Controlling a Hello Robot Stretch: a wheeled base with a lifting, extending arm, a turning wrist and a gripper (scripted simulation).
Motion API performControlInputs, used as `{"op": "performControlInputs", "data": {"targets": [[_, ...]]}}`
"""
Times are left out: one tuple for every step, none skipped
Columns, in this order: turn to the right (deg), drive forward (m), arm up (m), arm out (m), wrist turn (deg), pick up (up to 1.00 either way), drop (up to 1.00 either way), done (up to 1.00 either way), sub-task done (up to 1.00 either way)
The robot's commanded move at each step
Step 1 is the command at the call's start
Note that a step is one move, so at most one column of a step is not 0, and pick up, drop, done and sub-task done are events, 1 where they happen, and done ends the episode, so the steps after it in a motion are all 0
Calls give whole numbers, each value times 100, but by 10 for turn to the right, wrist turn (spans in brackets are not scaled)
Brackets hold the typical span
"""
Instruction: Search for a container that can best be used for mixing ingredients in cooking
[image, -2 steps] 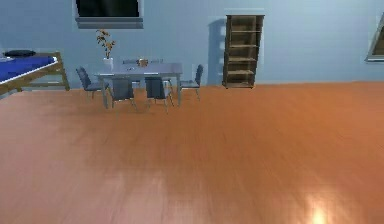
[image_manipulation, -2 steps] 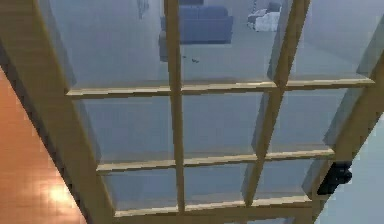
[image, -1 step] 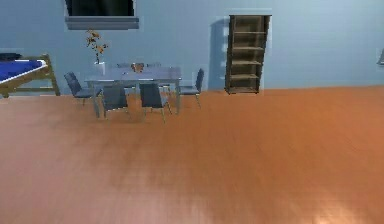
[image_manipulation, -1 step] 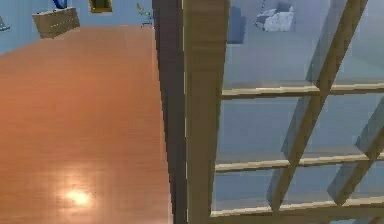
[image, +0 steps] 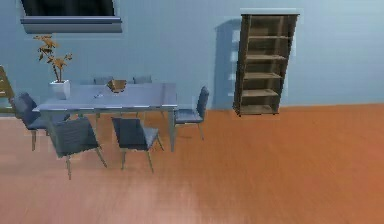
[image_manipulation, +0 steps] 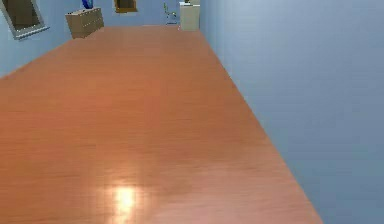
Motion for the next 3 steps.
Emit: {"op": "performControlInputs", "data": {"targets": [[0,100,0,0,0,0,0,0,0],[0,55,0,0,0,0,0,0,0],[-450,0,0,0,0,0,0,0,0]]}}
